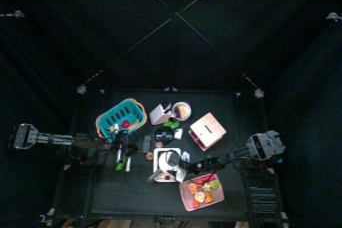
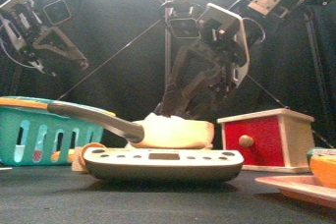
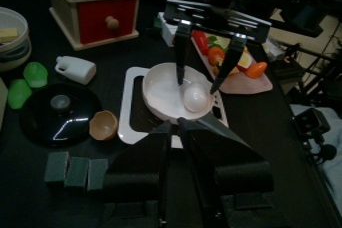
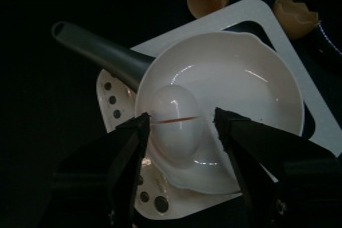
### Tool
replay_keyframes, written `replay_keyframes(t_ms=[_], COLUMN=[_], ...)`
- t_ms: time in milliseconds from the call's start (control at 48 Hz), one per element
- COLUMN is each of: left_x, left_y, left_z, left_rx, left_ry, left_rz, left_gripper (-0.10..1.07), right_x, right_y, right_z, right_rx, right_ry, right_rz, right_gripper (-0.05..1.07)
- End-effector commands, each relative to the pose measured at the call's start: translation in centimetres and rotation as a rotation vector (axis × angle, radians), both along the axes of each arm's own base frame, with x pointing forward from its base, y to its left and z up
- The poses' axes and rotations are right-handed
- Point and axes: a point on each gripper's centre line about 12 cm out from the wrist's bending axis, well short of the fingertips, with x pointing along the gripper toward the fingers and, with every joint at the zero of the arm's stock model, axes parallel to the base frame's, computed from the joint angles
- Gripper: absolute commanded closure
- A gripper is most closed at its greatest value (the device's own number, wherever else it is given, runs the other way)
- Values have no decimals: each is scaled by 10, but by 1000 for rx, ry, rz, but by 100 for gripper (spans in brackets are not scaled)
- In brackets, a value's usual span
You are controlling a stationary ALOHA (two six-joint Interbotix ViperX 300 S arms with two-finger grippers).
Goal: Grab egg
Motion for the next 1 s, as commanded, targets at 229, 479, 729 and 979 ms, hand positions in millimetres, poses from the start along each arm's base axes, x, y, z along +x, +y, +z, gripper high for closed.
replay_keyframes(t_ms=[229,479,729,979], left_x=[2,1,1,0], left_y=[1,1,1,1], left_z=[4,2,2,1], left_rx=[-3,-4,-15,-13], left_ry=[-15,-9,-10,-5], left_rz=[2,5,10,10], left_gripper=[39,39,39,39], right_x=[7,7,6,6], right_y=[-3,-4,-8,-12], right_z=[16,20,33,34], right_rx=[10,26,50,48], right_ry=[-44,-52,-74,-76], right_rz=[-8,-23,-63,-83], right_gripper=[22,36,36,37])
